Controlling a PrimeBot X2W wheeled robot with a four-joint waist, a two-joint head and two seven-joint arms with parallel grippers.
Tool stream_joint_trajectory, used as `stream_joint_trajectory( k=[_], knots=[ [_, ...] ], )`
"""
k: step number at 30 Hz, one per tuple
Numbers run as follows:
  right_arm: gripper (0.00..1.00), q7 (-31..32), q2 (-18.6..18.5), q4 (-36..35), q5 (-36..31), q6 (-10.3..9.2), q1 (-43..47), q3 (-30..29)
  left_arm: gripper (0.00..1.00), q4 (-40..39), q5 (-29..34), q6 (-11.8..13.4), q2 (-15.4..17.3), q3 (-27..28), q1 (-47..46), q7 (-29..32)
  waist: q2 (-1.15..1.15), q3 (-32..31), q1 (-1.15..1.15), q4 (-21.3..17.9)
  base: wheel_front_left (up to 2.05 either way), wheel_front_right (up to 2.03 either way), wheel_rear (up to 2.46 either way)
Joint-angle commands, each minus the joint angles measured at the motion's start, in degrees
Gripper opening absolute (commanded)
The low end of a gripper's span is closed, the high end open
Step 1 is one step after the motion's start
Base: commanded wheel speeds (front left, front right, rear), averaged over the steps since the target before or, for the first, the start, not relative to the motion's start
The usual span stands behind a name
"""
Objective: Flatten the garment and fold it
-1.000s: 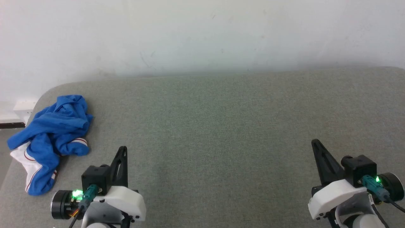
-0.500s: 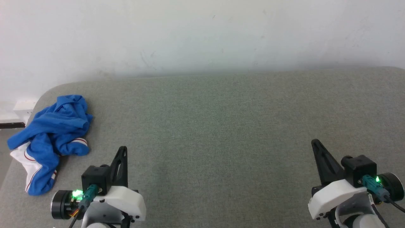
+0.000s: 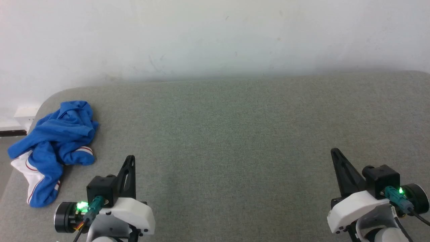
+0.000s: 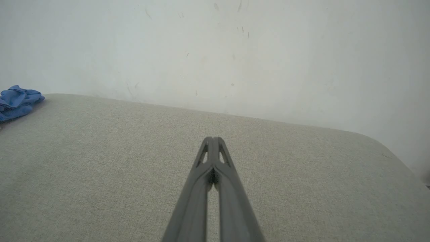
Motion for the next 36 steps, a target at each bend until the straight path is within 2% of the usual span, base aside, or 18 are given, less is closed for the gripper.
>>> stream_joint_trajectory(
  k=[1,36],
  knots=[
    [1.0,0.0,0.0,0.0,0.0,0.0,0.0,0.0,1.0,0.0,0.0,0.0,0.0,0.0,0.0,0.0,0.0,0.0,0.0,0.0,0.0,0.0,0.0],
    [1.0,-3.9,0.0,0.2,2.5,-0.01,0.5,-3.9,1.0,-1.6,-0.8,-0.5,0.0,1.0,2.1,-3.9,0.0,0.5,0.0,1.0,0.0,0.0,0.0]
  ],
)
